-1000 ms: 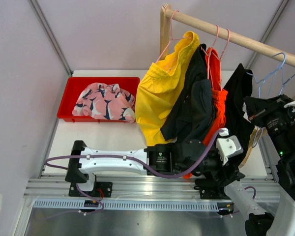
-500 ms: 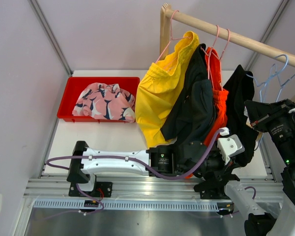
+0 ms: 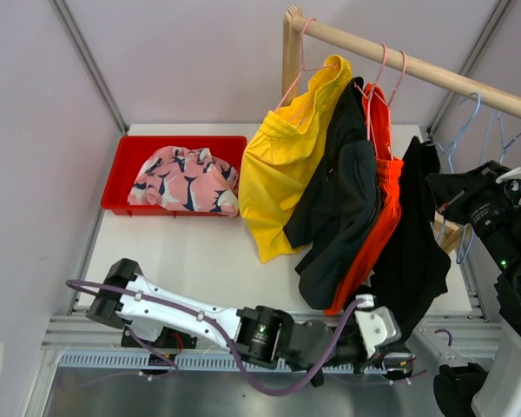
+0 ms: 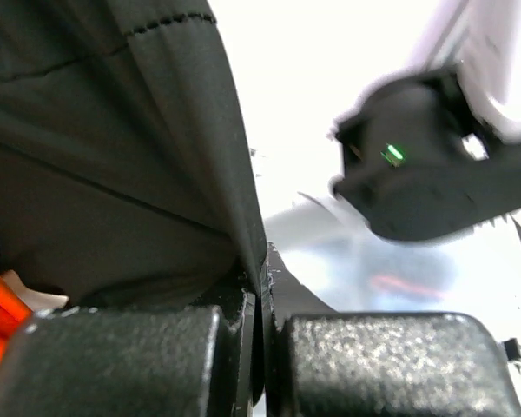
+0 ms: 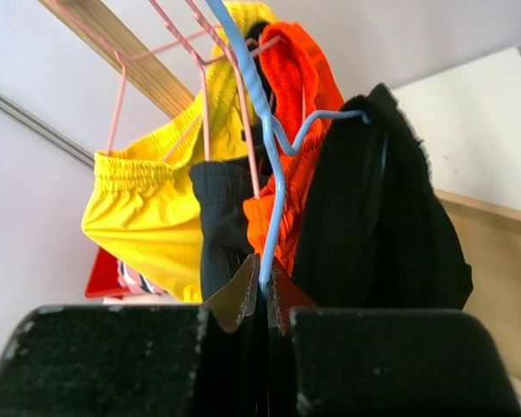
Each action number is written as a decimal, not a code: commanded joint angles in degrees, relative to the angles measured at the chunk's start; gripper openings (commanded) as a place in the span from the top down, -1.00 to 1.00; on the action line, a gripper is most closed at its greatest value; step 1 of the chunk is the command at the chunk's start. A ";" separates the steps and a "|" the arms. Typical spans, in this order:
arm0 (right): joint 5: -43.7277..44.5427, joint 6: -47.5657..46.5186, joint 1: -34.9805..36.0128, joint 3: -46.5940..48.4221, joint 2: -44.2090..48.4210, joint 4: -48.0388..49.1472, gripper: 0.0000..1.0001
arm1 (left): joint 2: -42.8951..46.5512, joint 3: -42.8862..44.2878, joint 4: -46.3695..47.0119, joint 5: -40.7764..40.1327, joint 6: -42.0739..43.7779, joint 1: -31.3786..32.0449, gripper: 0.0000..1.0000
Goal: Remove the shorts from the hanger
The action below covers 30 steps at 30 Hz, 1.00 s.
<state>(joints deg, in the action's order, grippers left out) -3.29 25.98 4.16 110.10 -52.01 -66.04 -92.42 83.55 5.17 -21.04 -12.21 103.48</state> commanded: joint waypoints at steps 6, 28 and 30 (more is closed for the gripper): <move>5.31 -2.60 0.23 2.93 -1.96 10.23 1.00 | -1.71 -5.15 -0.16 -0.23 -4.94 8.40 1.00; -0.93 1.44 0.49 8.63 3.14 -7.42 1.00 | -11.29 17.53 -12.55 -5.86 1.92 -12.59 1.00; -1.80 1.62 0.58 10.04 3.05 -11.29 1.00 | -12.60 22.33 -14.65 -6.12 3.41 -14.53 1.00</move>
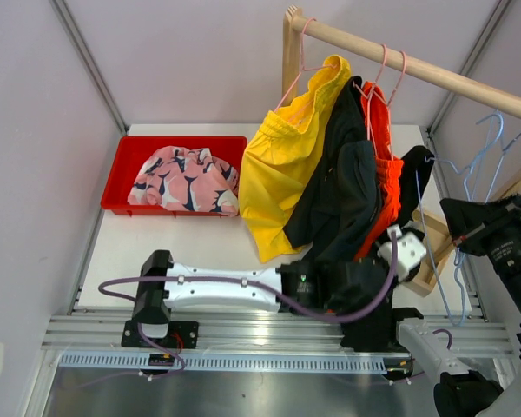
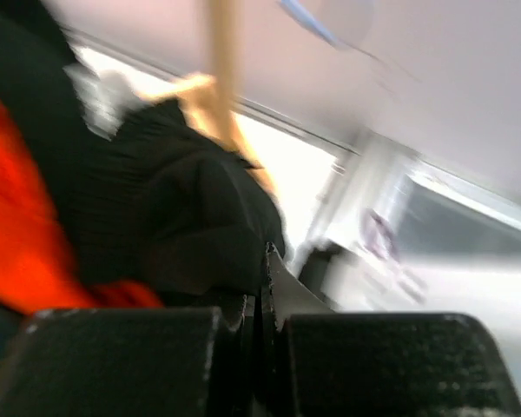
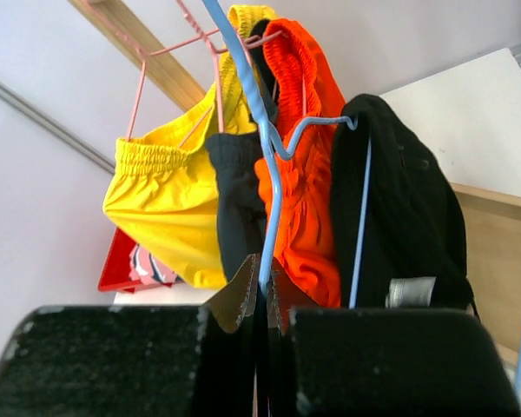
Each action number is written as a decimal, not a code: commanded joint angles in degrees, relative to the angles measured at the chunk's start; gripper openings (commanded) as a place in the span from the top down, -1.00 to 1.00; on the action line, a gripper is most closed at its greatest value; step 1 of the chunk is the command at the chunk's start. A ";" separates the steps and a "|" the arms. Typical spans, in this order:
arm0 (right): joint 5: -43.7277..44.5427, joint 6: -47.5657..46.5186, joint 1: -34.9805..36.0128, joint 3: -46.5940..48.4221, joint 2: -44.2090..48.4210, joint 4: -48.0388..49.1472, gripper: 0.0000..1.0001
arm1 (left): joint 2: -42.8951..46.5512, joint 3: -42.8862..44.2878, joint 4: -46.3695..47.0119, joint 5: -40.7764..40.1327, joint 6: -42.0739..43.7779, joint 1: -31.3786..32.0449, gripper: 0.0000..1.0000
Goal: Remove the shorts from the hanger
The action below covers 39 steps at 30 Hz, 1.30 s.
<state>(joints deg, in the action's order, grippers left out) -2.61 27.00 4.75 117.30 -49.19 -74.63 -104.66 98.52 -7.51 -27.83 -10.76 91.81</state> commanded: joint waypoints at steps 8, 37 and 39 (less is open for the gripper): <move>-4.33 2.09 0.08 1.71 1.55 -4.21 1.00 | -2.13 13.63 -7.34 -1.26 3.04 -6.99 1.00; 15.89 -6.88 1.84 -12.14 -10.23 24.61 1.00 | 29.07 -23.02 -22.27 -18.90 -8.66 22.36 1.00; 15.62 -6.96 1.40 -15.33 -9.44 25.84 1.00 | 30.47 -22.67 -23.25 -18.92 -6.73 20.35 1.00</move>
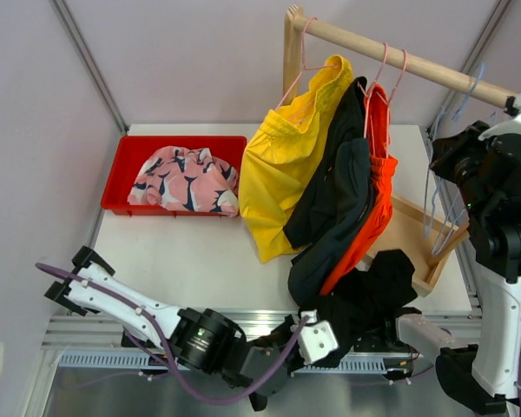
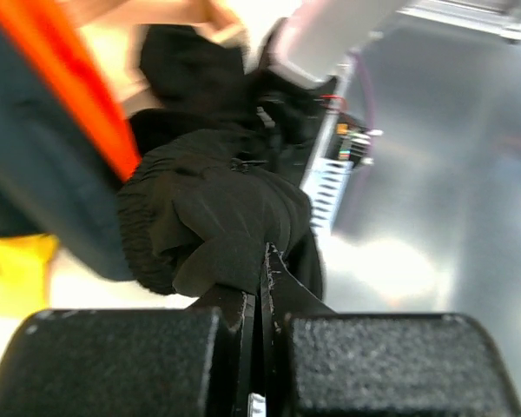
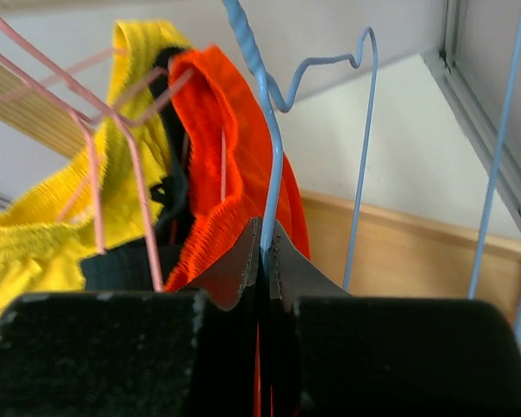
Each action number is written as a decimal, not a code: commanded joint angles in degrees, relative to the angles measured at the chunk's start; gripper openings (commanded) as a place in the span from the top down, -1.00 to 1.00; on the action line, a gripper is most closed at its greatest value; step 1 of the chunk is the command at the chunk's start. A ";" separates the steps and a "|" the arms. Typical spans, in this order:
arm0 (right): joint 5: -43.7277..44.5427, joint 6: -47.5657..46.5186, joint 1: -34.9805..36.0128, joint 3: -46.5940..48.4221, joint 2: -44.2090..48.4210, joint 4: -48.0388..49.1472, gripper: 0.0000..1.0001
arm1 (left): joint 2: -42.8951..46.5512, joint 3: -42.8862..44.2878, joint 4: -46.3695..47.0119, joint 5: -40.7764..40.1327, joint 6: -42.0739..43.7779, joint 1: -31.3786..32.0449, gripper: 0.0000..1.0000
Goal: Remove the shorts from the hanger
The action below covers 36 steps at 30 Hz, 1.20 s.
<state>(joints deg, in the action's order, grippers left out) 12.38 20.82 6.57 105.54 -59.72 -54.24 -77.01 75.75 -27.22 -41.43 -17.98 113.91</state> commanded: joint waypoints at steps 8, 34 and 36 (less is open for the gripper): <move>-2.80 -0.78 -2.88 -9.73 4.61 5.02 1.00 | 8.71 3.17 -6.70 -6.72 9.62 -11.33 1.00; -7.63 0.54 -2.96 -24.14 16.48 3.17 -0.99 | -4.53 58.35 -13.21 14.97 28.78 -85.14 1.00; -7.81 0.36 -2.96 -25.02 16.74 3.26 -0.99 | -8.83 65.62 -11.98 14.28 30.45 -86.57 1.00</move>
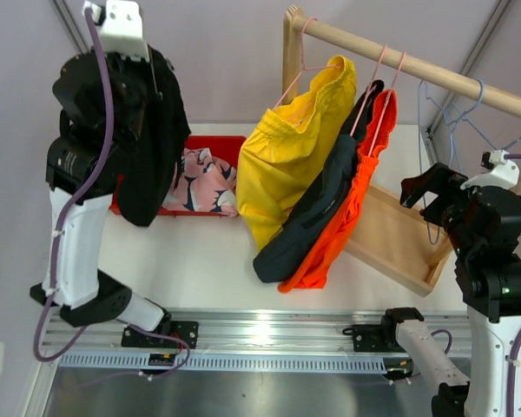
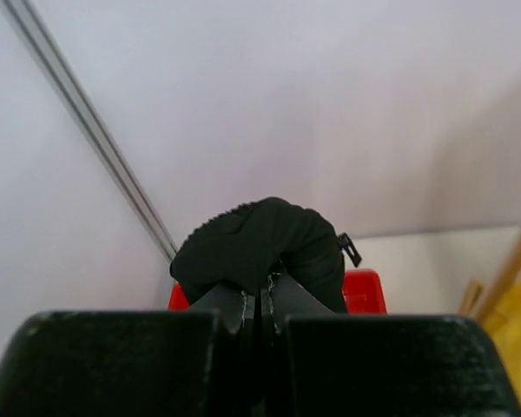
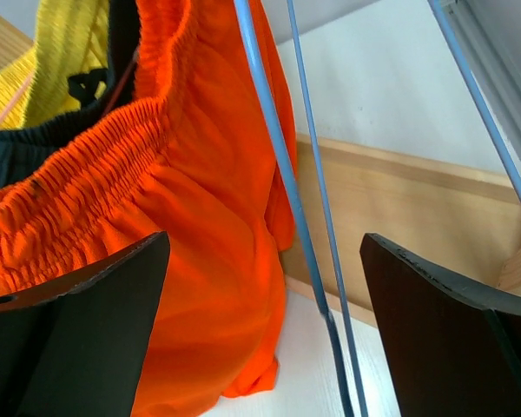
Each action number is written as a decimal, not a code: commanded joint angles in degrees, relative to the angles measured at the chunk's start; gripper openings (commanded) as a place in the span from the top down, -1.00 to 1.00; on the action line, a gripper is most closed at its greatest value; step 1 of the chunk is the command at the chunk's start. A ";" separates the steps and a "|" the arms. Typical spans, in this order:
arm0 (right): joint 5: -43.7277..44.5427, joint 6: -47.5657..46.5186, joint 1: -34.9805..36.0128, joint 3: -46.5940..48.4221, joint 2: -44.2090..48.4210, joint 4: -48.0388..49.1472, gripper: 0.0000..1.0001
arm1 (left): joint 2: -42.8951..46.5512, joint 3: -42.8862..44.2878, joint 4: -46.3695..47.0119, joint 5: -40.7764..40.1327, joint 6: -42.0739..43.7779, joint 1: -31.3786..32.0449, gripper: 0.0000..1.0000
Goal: Remove the shorts from the hanger
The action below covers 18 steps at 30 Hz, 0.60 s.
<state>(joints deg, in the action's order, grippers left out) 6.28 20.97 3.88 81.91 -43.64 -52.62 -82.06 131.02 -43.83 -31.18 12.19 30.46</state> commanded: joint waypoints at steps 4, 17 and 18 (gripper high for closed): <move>-2.15 -0.40 -0.28 -2.72 2.15 1.73 -0.99 | -7.67 10.57 11.30 5.86 -2.16 -11.72 1.00; -0.04 -1.46 0.25 13.97 2.42 -2.05 -0.99 | 0.67 -35.70 30.92 9.02 -10.92 -19.29 1.00; -0.39 -1.46 0.43 14.94 2.42 -1.26 -0.99 | 0.41 -36.79 30.31 11.03 -11.91 -20.95 0.99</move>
<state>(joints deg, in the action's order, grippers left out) 5.45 20.64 3.92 92.97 -41.06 -55.09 -82.48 100.01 -18.59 -24.53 6.42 13.15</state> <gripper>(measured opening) 0.993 0.009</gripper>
